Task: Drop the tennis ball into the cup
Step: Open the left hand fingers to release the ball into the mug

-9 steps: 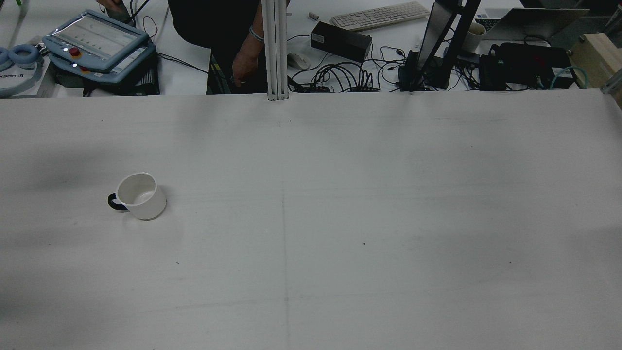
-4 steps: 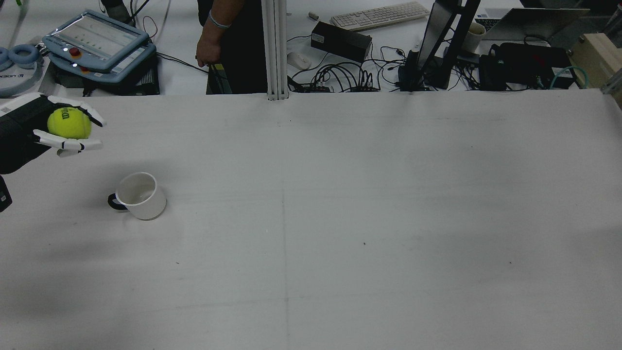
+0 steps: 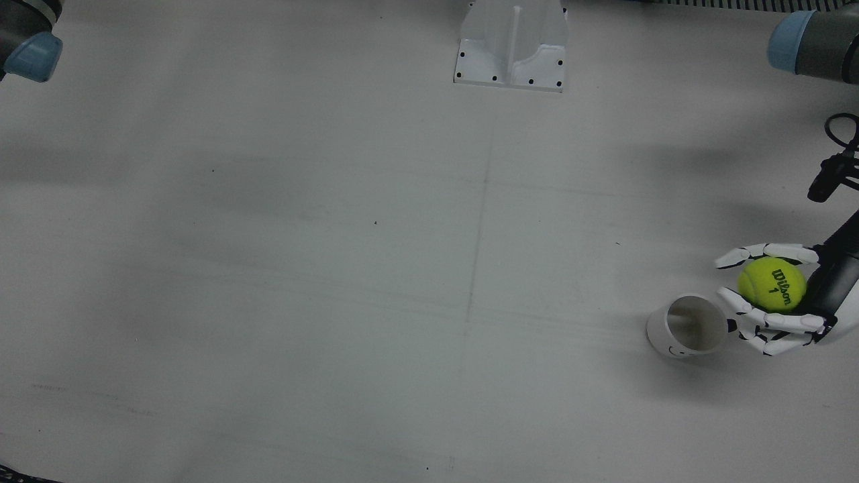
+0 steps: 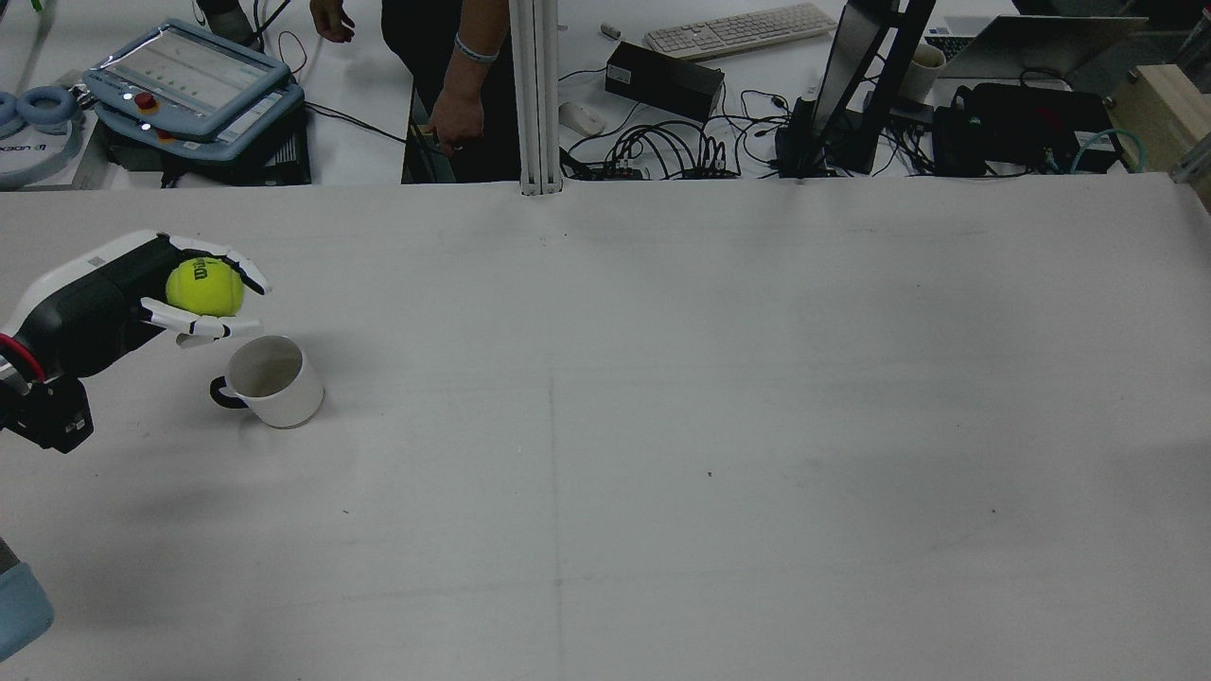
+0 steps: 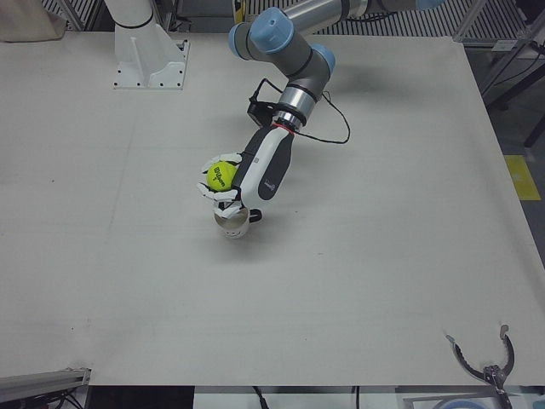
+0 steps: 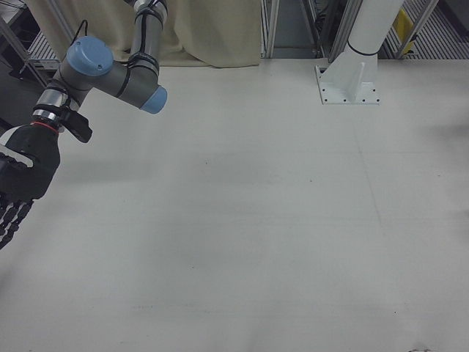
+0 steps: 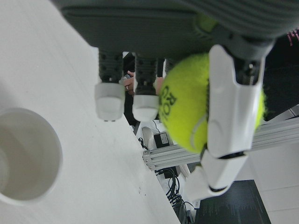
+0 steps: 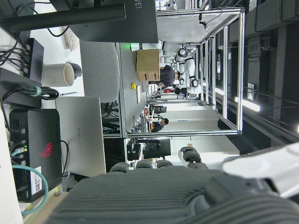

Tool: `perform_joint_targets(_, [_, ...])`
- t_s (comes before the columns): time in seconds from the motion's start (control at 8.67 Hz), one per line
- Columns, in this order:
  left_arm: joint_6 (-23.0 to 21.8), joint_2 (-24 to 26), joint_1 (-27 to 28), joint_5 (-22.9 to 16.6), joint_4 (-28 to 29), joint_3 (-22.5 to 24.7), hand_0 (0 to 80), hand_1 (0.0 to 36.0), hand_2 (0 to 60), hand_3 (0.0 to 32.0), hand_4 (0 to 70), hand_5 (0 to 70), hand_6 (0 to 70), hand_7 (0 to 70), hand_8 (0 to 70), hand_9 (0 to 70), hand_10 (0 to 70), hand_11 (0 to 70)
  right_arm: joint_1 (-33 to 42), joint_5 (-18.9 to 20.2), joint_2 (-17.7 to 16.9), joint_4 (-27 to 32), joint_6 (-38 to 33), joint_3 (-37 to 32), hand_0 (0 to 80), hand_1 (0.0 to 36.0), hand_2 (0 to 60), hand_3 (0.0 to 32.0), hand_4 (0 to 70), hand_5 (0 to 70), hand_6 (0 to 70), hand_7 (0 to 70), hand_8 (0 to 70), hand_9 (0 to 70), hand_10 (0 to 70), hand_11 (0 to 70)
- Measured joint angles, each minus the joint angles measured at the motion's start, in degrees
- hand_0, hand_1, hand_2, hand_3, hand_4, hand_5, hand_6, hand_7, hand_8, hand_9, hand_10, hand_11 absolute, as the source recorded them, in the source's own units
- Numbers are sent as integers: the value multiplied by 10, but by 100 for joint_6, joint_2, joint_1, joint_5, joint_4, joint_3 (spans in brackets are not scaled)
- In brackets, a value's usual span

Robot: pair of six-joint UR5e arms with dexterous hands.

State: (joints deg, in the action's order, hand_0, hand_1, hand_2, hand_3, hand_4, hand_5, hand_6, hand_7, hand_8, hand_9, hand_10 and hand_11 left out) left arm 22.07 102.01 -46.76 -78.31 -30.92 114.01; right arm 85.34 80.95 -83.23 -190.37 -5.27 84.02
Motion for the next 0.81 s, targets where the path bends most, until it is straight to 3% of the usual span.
perform_joint_targets(0.12, [0,14,16,5,-6,-5,604,360,600,0,602,225,290,684,596,700,647,700,0,0,0,0,0,0,0,0,0,0,0,0,0,0,0,0,0,0])
perform_joint_targets(0.23, [2,23,22,11,-9,-11,753,360,600,0,338,171,145,320,262,394,285,446,0,0,0,0,-3,0,0,0,0,0,0,0,0,0,0,0,0,0])
perform_joint_targets(0.46, [-5,16,20,14,-7,0,800,360,600,0,262,158,109,213,166,252,173,294,0,0,0,0,-2,0,0,0,0,0,0,0,0,0,0,0,0,0])
perform_joint_targets(0.58, [-82,9,19,9,5,3,800,360,600,0,167,145,62,45,59,88,74,154,0,0,0,0,-1,0,0,0,0,0,0,0,0,0,0,0,0,0])
perform_joint_targets(0.81, [-223,-8,12,2,-2,25,800,360,600,0,143,140,45,0,17,32,39,103,0,0,0,0,0,0,0,0,0,0,0,0,0,0,0,0,0,0])
